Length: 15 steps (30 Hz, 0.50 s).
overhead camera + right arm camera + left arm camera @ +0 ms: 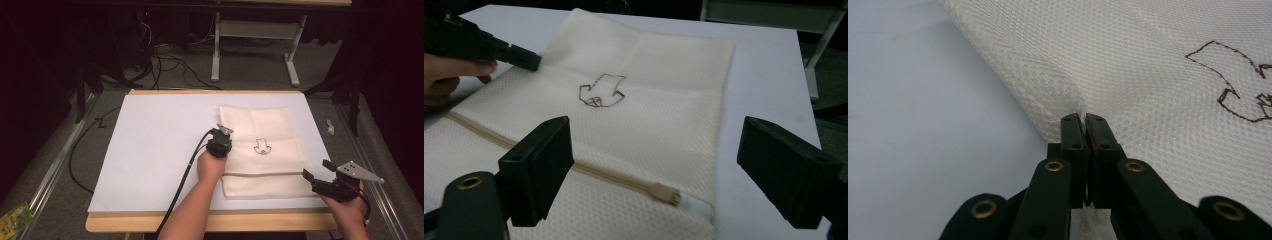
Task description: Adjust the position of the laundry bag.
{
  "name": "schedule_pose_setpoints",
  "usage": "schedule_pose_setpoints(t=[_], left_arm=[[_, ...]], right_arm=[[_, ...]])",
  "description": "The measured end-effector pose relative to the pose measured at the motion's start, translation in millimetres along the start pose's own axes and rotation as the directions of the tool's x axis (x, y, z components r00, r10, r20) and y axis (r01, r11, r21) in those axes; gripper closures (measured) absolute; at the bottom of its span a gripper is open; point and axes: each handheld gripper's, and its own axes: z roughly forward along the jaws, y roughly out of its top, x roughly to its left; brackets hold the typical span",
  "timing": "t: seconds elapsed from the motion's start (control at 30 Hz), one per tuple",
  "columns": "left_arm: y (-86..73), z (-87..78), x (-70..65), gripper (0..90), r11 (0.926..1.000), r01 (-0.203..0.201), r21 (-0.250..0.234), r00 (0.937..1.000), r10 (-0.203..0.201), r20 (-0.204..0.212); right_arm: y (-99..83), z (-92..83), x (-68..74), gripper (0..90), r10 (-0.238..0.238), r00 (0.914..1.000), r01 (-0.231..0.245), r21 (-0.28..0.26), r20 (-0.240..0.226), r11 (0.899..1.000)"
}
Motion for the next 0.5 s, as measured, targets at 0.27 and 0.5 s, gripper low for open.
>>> schedule_pose_setpoints(t=[0.27,0.5], left_arm=[[-14.2,-17.1,36.1,88.4,0.9995,-0.028,0.012,0.9987,0.029,-0.043],[-29.7,-35.5,71.4,88.1,0.9995,0.031,0.002,0.997,-0.031,-0.071]], right_arm=[[-0.4,1.4,3.0,15.1,0.001,1.0,-0.001,0.012,0.004,1.0],[-0.8,3.8,5.8,15.3,-0.006,1.0,0.006,0.018,0.001,1.0]])
